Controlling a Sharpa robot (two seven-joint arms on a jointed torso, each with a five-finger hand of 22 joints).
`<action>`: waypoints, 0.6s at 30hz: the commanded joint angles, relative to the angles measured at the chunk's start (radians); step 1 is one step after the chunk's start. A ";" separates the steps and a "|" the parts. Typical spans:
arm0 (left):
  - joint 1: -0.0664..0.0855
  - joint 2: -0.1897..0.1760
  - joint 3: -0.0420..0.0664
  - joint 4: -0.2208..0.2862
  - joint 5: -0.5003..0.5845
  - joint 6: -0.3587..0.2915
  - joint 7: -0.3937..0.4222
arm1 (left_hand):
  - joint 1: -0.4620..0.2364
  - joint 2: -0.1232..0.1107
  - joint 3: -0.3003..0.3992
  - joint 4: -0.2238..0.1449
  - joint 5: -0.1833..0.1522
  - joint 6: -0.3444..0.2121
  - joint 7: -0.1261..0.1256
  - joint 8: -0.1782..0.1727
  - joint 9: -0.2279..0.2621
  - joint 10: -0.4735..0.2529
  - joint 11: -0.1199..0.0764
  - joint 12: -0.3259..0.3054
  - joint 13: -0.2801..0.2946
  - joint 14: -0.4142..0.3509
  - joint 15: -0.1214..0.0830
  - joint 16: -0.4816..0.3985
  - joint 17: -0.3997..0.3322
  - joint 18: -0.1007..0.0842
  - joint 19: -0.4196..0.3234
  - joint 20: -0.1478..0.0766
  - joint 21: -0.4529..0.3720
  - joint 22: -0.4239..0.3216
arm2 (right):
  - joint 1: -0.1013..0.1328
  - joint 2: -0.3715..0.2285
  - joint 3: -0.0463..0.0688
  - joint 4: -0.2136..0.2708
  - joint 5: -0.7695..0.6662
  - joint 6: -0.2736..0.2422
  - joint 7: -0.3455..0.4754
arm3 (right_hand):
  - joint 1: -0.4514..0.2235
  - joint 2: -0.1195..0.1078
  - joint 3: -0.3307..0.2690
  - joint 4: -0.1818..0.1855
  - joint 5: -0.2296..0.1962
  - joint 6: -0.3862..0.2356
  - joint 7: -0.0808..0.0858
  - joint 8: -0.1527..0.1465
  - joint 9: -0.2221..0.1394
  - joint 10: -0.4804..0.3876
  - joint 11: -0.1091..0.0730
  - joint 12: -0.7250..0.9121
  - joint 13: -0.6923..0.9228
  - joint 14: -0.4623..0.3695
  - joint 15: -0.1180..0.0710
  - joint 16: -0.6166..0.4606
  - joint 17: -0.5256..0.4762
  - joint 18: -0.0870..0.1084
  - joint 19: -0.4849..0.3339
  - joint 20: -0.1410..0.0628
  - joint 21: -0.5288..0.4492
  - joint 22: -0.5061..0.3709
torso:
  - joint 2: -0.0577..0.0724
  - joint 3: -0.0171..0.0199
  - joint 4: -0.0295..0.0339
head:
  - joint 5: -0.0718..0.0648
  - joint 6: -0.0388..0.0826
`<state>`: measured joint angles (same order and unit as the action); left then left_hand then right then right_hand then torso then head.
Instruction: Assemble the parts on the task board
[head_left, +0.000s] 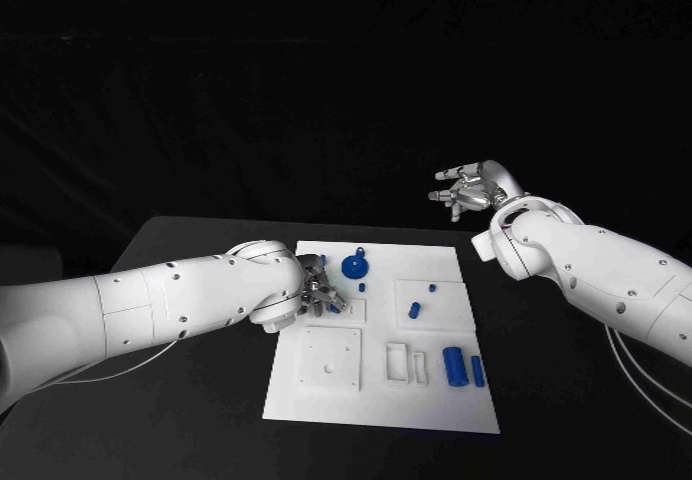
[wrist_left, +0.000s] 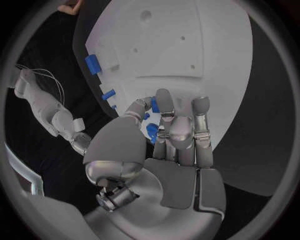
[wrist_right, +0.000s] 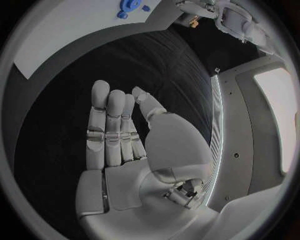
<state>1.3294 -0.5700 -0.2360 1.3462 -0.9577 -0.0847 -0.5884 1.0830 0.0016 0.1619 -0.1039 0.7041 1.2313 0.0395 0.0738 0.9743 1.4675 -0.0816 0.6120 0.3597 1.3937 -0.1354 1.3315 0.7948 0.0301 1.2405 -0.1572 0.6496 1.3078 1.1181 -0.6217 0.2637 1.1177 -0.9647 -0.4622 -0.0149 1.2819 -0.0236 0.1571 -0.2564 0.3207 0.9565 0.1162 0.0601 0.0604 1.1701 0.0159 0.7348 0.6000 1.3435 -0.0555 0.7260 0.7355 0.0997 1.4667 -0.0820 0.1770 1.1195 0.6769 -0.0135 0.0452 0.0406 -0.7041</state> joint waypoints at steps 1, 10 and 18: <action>-0.009 0.010 -0.005 0.000 -0.006 0.031 -0.004 | 0.021 0.025 0.055 -0.058 -0.004 0.128 -0.086 -0.005 0.002 0.047 -0.008 0.004 0.001 0.001 -0.005 0.005 0.002 -0.014 0.008 -0.002 -0.006 0.017 | 0.000 0.002 0.000 -0.001 -0.010 0.018 0.004 | -0.007 -0.001 0.009 0.000 -0.004 0.016 0.012 0.001 0.001 -0.012 -0.008 0.005 -0.001 -0.009 0.000 0.001 -0.001 0.016 0.022 0.007 -0.006 0.002 | 0.000 0.0001 -0.0002 | -0.001 0.000; -0.009 0.014 -0.005 0.001 -0.007 0.050 -0.002 | 0.024 0.022 0.050 -0.059 -0.007 0.133 -0.087 -0.004 0.008 0.047 -0.008 0.009 0.001 0.003 -0.004 0.012 0.012 -0.015 0.008 0.000 -0.007 0.017 | -0.001 0.001 0.000 -0.002 -0.010 0.021 0.003 | -0.008 -0.002 0.010 -0.001 0.000 0.015 0.013 0.001 0.001 -0.013 -0.008 0.004 -0.002 -0.009 0.000 0.000 -0.002 0.016 0.022 0.007 -0.008 0.002 | 0.000 -0.0001 0.0005 | -0.004 -0.002; -0.009 0.016 -0.005 0.000 -0.013 0.052 -0.001 | 0.025 0.027 0.044 -0.052 -0.026 0.145 -0.091 -0.002 0.018 0.048 -0.010 0.020 0.002 0.006 -0.003 0.021 0.027 -0.015 0.009 0.000 -0.005 0.018 | -0.001 0.002 0.000 -0.003 -0.010 0.023 0.003 | -0.009 -0.003 0.011 -0.001 0.005 0.014 0.013 0.001 0.001 -0.013 -0.008 0.004 -0.003 -0.010 0.000 0.000 -0.002 0.016 0.022 0.007 -0.009 0.003 | 0.000 -0.0001 0.0008 | -0.006 0.000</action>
<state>1.3304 -0.5631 -0.2352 1.3411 -0.9712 -0.0698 -0.5919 1.0830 0.0016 0.1592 -0.1066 0.6807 1.2334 0.0404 0.0726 0.9909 1.4676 -0.0815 0.6284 0.3601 1.3953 -0.1333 1.3508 0.8211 0.0299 1.2404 -0.1572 0.6496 1.3076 1.1173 -0.6206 0.2634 1.1147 -0.9653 -0.4542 -0.0154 1.2820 -0.0236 0.1620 -0.2566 0.3207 0.9557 0.1170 0.0601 0.0604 1.1704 0.0155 0.7348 0.5984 1.3435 -0.0555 0.7260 0.7346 0.0995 1.4667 -0.0820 0.1740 1.1214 0.6768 -0.0133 0.0457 0.0356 -0.7057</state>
